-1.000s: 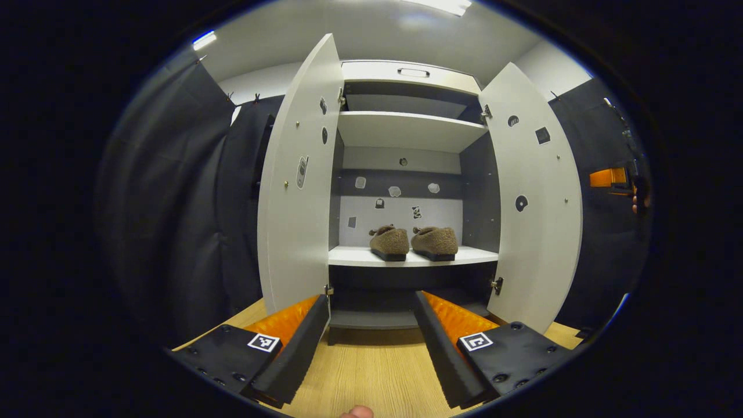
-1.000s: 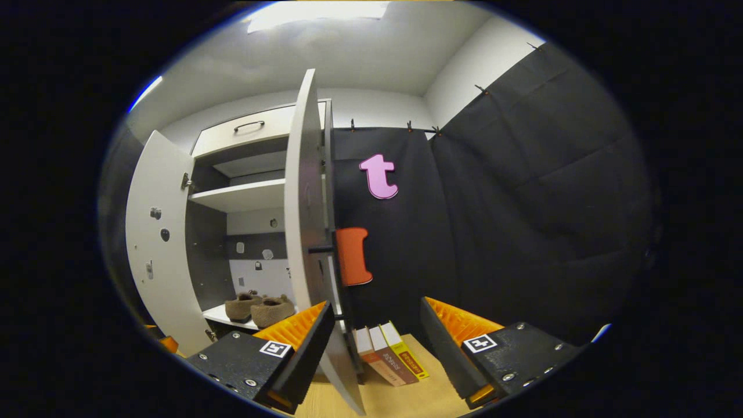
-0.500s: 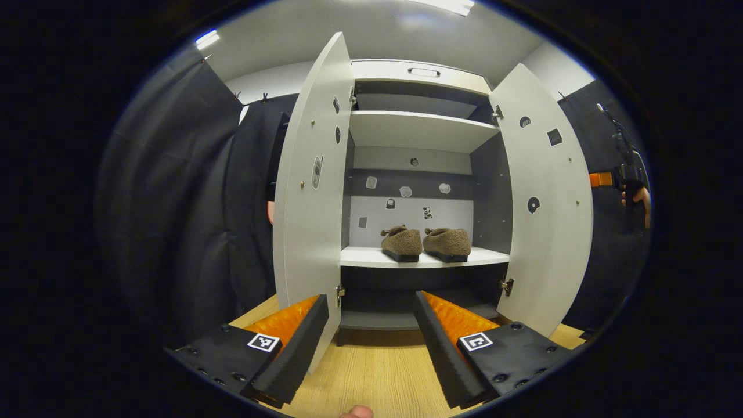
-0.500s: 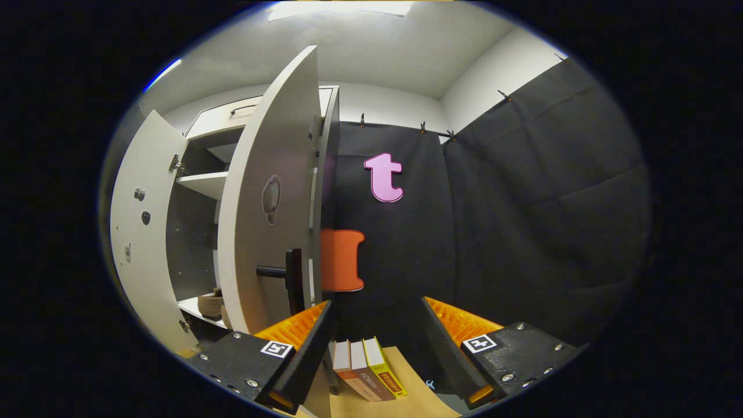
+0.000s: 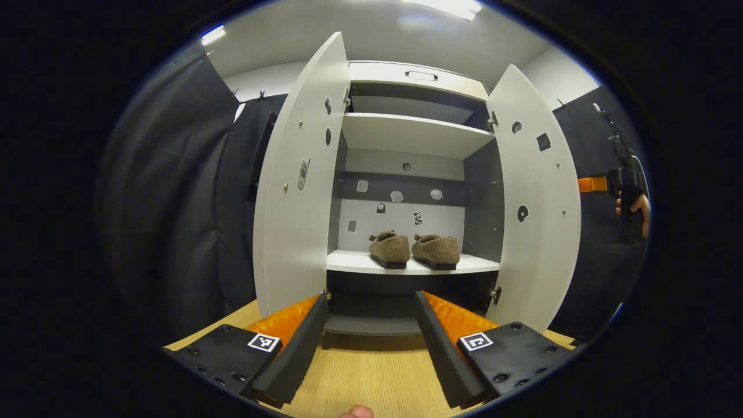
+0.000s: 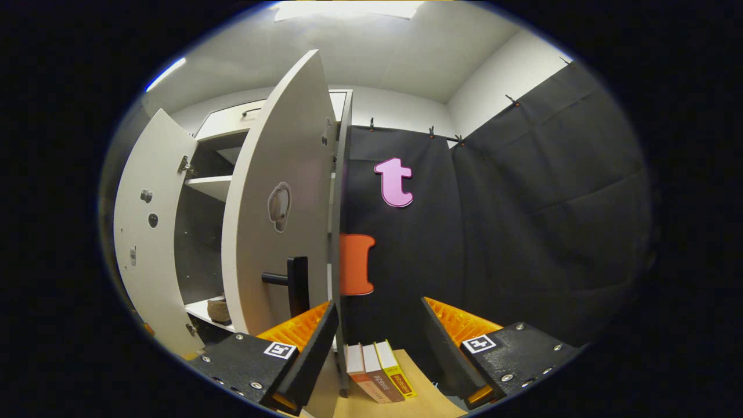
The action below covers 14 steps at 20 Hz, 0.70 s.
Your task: Grab one shoe with the right hand and put it into the shoe cabinet, grab the other shoe with the left hand and put it into the shoe cabinet; then close the right door with the right hand and the left door with the left hand.
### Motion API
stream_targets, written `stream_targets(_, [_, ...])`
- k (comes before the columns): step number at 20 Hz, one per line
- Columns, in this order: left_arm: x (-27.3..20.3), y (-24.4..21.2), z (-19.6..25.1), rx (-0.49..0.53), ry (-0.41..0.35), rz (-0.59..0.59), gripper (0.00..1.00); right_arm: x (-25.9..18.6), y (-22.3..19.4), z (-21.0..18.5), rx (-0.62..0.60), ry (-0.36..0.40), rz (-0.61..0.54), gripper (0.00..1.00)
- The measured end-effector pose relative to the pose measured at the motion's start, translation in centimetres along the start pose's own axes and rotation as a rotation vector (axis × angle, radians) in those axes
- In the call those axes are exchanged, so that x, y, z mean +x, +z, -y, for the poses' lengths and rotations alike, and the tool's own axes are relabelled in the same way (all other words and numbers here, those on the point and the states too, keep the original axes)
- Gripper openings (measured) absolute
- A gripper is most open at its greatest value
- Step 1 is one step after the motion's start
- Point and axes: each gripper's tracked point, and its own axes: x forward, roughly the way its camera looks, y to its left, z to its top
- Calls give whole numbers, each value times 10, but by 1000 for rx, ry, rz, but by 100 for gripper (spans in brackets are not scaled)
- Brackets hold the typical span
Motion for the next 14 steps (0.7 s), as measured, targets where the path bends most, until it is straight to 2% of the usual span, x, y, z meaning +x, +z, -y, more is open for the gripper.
stream_targets(7, [-8,-6,-16,2,32,-19,96,13,-6,-85,51,166,-25,89])
stream_targets(14, [-15,-5,-30,7,67,-16,97,42,-20,-157,109,276,-56,92])
